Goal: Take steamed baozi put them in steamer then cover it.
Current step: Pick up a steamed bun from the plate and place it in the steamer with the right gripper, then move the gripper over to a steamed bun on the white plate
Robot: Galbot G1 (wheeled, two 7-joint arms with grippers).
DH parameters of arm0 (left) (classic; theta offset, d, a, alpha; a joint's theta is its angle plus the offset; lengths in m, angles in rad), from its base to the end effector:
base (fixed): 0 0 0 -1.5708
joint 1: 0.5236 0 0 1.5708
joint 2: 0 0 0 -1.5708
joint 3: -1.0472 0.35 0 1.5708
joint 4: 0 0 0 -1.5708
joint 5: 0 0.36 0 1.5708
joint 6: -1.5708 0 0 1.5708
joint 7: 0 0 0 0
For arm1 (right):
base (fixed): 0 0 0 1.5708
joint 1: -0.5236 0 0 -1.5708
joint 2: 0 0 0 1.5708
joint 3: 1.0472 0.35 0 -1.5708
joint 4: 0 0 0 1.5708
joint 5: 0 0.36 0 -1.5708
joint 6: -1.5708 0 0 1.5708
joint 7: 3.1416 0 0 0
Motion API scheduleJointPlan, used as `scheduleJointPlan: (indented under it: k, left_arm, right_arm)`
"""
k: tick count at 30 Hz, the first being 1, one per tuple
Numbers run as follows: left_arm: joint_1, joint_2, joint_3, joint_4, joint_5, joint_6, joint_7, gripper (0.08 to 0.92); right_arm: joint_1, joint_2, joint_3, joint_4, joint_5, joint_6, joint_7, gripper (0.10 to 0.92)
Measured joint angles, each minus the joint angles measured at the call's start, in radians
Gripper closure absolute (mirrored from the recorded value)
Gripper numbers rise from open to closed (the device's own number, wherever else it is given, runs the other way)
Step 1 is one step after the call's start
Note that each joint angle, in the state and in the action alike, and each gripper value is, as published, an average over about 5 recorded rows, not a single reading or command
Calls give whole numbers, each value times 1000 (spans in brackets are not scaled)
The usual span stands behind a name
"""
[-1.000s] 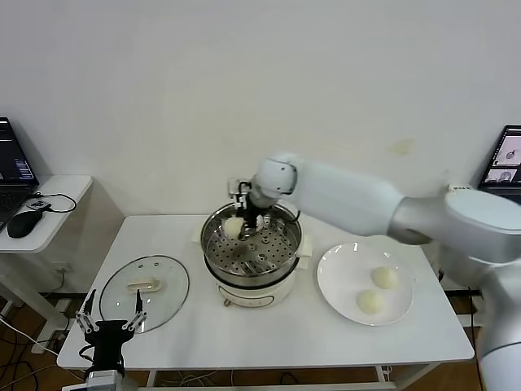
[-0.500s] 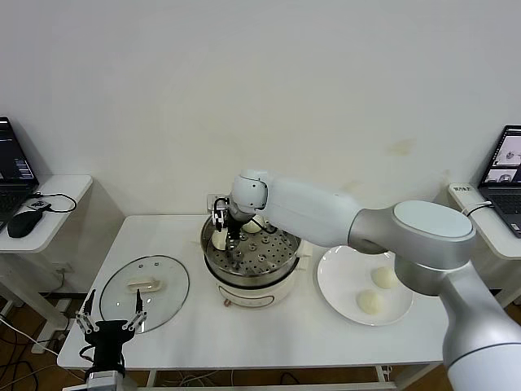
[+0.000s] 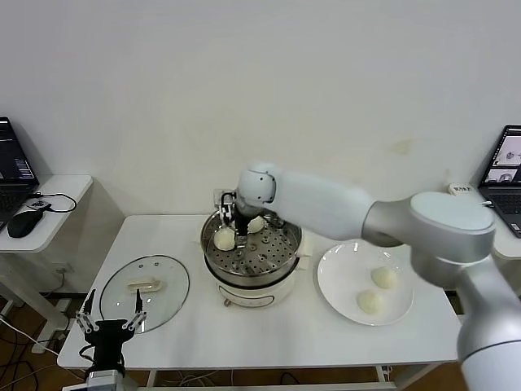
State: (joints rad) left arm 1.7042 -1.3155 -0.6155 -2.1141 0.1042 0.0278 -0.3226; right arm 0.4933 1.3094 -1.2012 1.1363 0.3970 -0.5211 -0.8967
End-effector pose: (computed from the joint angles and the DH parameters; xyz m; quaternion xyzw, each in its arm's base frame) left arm 0.1505 0.0687 -0.3073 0.1237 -0.9734 -0.1901 0.0321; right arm 0.5661 0.1821 -0.0673 0.5340 -0.5695 0.5586 0.2802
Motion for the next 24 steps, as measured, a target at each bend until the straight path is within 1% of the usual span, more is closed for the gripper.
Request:
scheduleJointPlan:
  k: [7,13,19,24]
  left_arm:
    - [-1,6,9,-11,2,3,4,177]
    - [6,5,20,-14,13,3,5,177]
    - [15,-3,31,-20,29,3,5,177]
    - [23,-7,33,-14,40,2,5,177]
  right_arm:
    - [117,-214,-50,185,-9,36,-82,203]
    - [141,-430,-60,331,-63,77,-127,202]
    - [63,-615,-19,407,-152,127,-146,203]
    - [-66,-710,64,427,-238,166,-153,203]
